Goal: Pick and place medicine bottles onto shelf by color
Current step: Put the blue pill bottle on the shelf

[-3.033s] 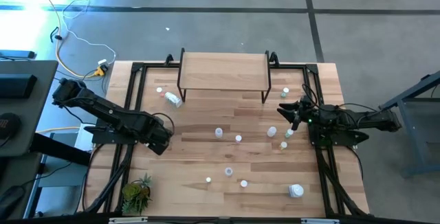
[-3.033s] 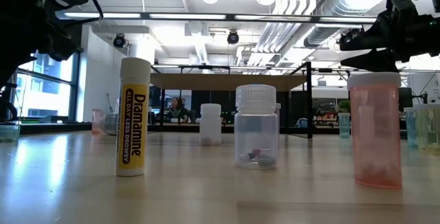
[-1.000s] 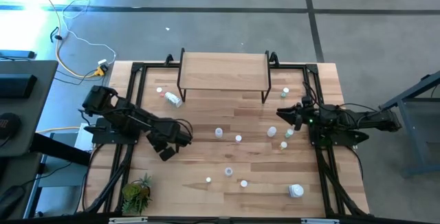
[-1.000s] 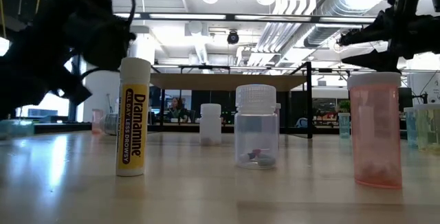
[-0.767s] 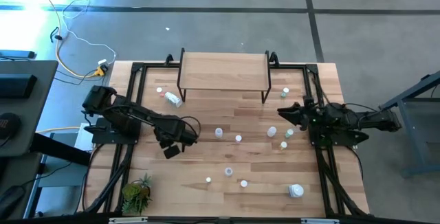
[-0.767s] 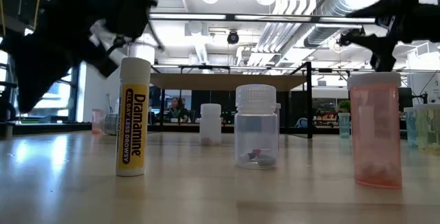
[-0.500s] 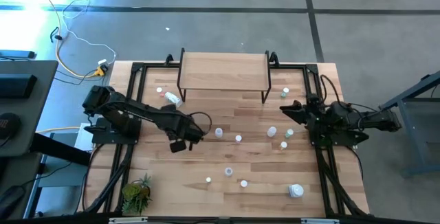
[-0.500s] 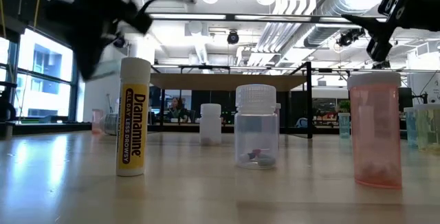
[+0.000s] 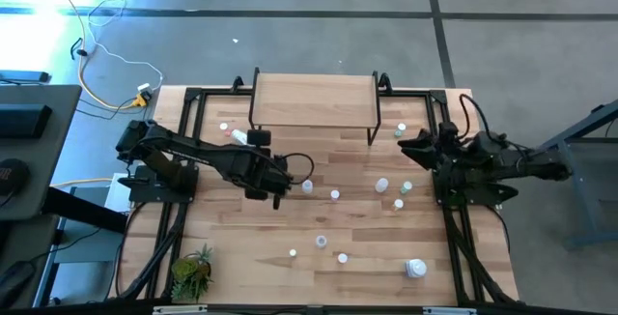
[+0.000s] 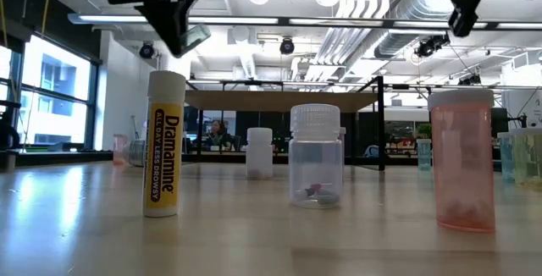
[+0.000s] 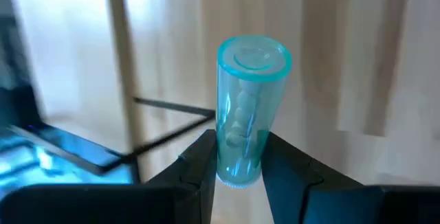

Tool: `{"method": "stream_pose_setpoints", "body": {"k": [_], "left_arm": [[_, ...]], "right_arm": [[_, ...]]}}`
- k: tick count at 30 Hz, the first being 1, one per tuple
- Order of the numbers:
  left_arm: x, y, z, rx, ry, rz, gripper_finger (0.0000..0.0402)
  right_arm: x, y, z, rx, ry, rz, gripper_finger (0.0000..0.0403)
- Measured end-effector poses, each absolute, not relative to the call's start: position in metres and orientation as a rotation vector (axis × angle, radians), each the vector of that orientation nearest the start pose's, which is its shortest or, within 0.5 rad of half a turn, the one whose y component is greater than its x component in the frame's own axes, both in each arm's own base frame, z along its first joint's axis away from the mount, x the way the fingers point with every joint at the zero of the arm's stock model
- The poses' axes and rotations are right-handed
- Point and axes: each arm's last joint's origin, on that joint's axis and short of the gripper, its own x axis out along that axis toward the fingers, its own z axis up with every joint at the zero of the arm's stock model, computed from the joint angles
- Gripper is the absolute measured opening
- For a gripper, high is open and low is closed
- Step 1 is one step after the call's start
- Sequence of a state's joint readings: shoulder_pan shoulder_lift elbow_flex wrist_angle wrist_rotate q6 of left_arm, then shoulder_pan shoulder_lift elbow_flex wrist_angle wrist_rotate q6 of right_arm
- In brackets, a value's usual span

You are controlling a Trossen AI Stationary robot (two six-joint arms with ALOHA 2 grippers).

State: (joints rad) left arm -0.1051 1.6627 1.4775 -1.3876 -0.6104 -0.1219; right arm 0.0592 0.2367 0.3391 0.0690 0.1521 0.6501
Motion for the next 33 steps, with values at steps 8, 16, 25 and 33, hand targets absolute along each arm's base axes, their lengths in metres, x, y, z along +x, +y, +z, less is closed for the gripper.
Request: {"method": "stream_pose_setpoints", "body": {"k": [8, 16, 25, 33], "left_arm": [[0.3, -0.011, 0.297, 0.757, 1.429, 0.496, 0.0087], [0.308, -0.008, 0.302, 1.046, 1.399, 0.512, 0.0087], [0.326, -0.008, 0.311, 1.332, 1.351, 0.521, 0.0087], [0.343, -0.011, 0.323, 1.45, 1.28, 0.587, 0.0087]], "right_arm": [[0.124, 0.004, 0.295, 0.716, 0.028, -0.084, 0.0177], [0.156, 0.007, 0.319, 0.769, 0.112, -0.082, 0.0177], [0.19, 0.01, 0.33, 0.797, 0.201, -0.068, 0.0177], [0.209, 0.002, 0.337, 0.851, 0.297, -0.068, 0.0177]]}}
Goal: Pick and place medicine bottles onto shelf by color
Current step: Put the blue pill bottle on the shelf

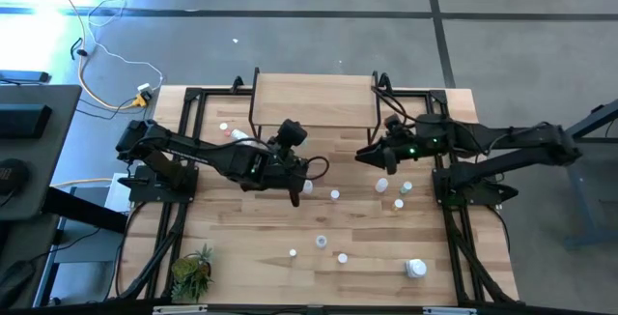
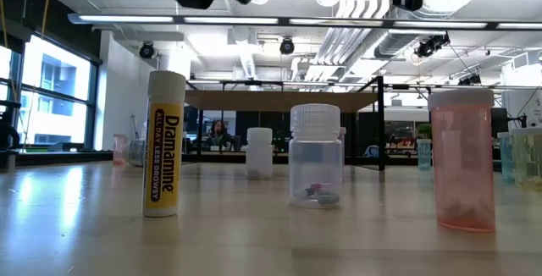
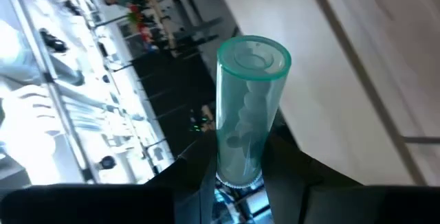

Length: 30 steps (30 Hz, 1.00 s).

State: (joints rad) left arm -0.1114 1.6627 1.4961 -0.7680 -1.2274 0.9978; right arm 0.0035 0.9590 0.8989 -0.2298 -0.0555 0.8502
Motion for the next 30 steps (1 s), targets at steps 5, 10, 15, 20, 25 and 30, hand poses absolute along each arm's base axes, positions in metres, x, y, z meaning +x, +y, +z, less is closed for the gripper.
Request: {"method": "stream_pose_setpoints", "body": {"k": [5, 10, 15, 20, 25, 30], "left_arm": [[0.353, -0.017, 0.332, 1.46, 1.183, 0.616, 0.0087], [0.36, -0.025, 0.341, 1.483, 1.108, 0.623, 0.0087], [0.364, -0.029, 0.349, 1.512, 1.067, 0.632, 0.0087], [0.367, -0.029, 0.353, 1.539, 1.054, 0.638, 0.0087], [0.368, -0.029, 0.356, 1.569, 1.043, 0.62, 0.0087], [0.37, -0.03, 0.359, 1.566, 0.997, 0.609, 0.0087]], "right_arm": [[0.216, -0.003, 0.347, 0.824, 0.305, -0.006, 0.0177], [0.218, -0.01, 0.36, 0.807, 0.278, 0.023, 0.0177], [0.222, -0.022, 0.373, 0.829, 0.265, 0.08, 0.0183], [0.228, -0.036, 0.378, 0.853, 0.272, 0.136, 0.02], [0.237, -0.05, 0.381, 0.88, 0.294, 0.186, 0.0222], [0.254, -0.064, 0.374, 0.913, 0.352, 0.229, 0.0227]]}}
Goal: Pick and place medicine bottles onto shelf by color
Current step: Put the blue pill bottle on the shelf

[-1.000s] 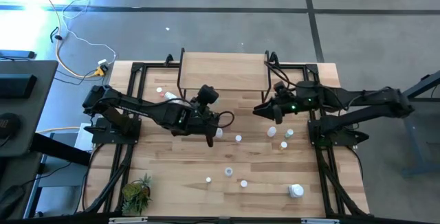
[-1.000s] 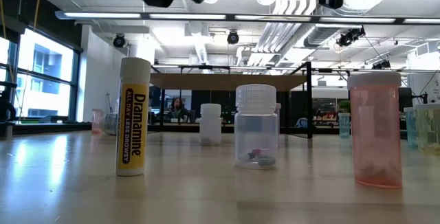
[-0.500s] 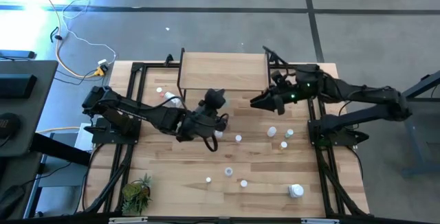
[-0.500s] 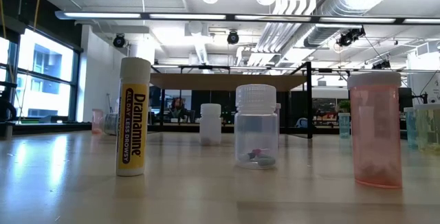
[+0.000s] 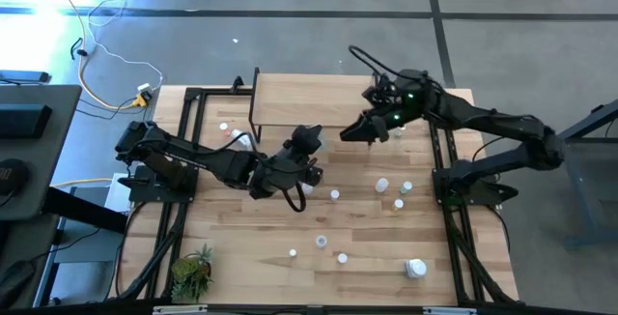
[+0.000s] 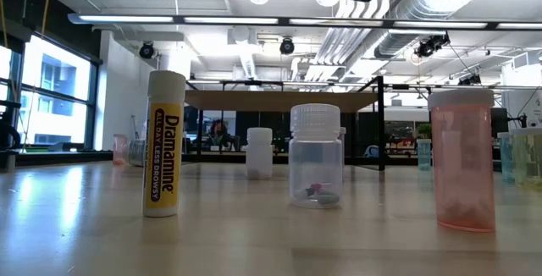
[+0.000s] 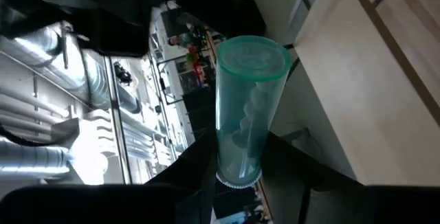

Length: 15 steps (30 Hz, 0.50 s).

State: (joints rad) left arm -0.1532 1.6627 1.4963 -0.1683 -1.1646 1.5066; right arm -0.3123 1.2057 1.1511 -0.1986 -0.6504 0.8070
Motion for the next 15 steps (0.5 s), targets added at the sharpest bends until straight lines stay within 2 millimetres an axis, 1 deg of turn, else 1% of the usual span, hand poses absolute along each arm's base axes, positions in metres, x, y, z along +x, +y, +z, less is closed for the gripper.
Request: {"method": "stream_pose_setpoints", "body": {"k": [6, 10, 15], "left_arm": [[0.371, -0.03, 0.36, 1.556, 0.979, 0.614, 0.0087], [0.371, -0.03, 0.36, 1.555, 0.978, 0.614, 0.0087], [0.371, -0.03, 0.36, 1.554, 0.978, 0.614, 0.0087]], "right_arm": [[0.274, -0.073, 0.366, 0.936, 0.405, 0.296, 0.0227], [0.285, -0.076, 0.371, 0.938, 0.378, 0.369, 0.0227], [0.295, -0.08, 0.374, 0.954, 0.375, 0.383, 0.0227]]}}
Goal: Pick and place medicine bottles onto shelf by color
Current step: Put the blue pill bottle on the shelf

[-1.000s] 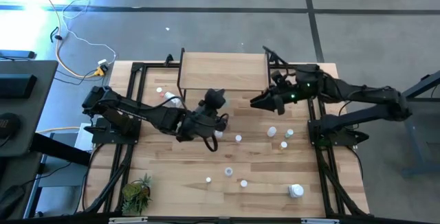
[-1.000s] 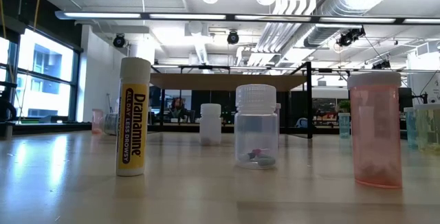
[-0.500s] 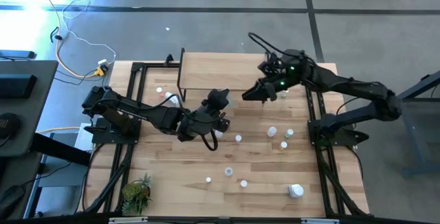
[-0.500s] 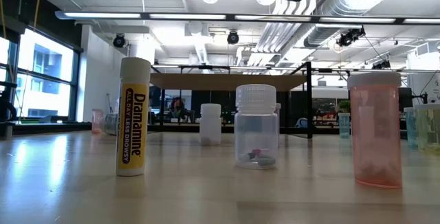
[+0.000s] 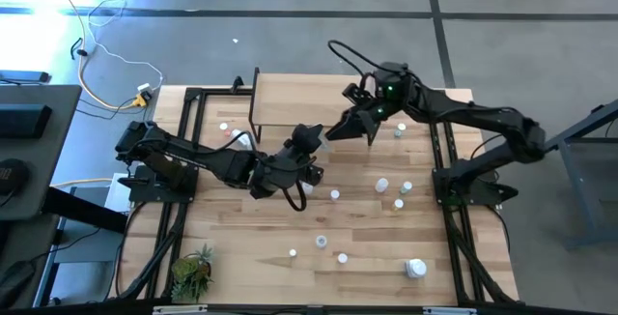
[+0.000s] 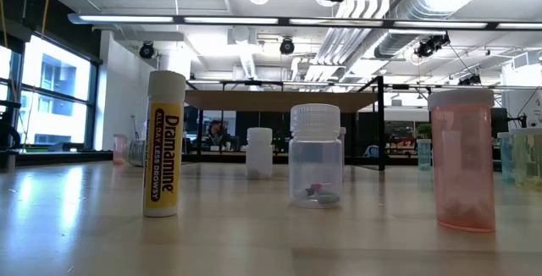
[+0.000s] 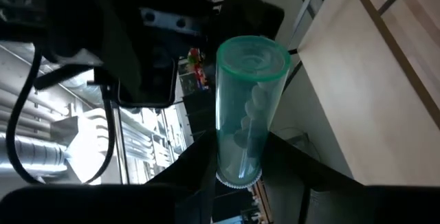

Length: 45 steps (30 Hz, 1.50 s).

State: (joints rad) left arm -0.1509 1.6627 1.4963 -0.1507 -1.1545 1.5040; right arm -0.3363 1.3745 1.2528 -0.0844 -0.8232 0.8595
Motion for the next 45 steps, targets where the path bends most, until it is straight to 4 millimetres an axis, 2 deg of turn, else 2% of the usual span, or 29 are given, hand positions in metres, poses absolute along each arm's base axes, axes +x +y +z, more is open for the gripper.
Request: {"method": "stream_pose_setpoints", "body": {"k": [7, 14, 22, 35, 45], "left_arm": [[0.371, -0.03, 0.361, 1.581, 0.988, 0.603, 0.0087], [0.372, -0.03, 0.362, 1.609, 0.994, 0.601, 0.0087], [0.372, -0.03, 0.362, 1.619, 0.983, 0.582, 0.0087], [0.372, -0.03, 0.363, 1.612, 0.971, 0.587, 0.0087], [0.372, -0.03, 0.363, 1.623, 0.977, 0.582, 0.0088]], "right_arm": [[0.309, -0.083, 0.366, 1.073, 0.44, 0.383, 0.0227], [0.311, -0.084, 0.363, 1.103, 0.458, 0.389, 0.0224], [0.312, -0.081, 0.364, 1.148, 0.466, 0.37, 0.0175], [0.312, -0.08, 0.364, 1.161, 0.469, 0.37, 0.0137], [0.312, -0.08, 0.364, 1.182, 0.474, 0.366, 0.0092]]}}
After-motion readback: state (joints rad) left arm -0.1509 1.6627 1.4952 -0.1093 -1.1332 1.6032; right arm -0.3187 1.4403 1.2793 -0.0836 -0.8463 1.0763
